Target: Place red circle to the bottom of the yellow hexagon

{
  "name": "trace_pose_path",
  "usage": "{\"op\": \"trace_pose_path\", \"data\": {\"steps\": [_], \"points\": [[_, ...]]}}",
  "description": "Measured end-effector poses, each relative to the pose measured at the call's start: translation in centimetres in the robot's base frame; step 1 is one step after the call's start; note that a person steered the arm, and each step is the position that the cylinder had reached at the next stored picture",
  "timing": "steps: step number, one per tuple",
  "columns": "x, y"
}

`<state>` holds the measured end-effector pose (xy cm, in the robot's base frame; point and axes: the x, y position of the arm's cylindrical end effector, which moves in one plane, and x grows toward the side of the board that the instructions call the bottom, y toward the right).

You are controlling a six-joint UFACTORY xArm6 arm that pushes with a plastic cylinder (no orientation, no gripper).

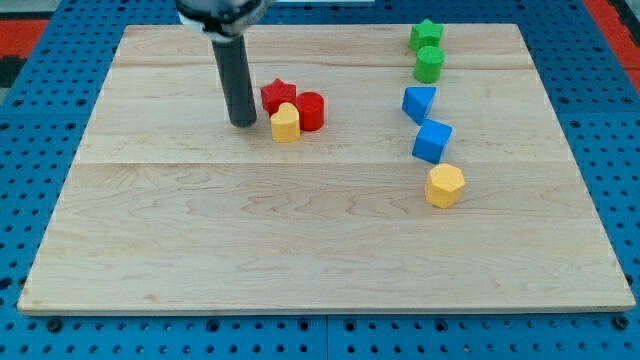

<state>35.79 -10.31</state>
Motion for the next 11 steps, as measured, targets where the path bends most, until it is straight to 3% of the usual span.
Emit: {"op": "trace_pose_path", "data": {"steps": [1,2,4,6,7,8,9,11], "points": [[-4.3,3.8],[-1.2,9.1],[8.2,11.6],[11.0,12.2],[6.2,16.6],[7.1,18.2],[14.1,17.9],[17.3,13.3]]}}
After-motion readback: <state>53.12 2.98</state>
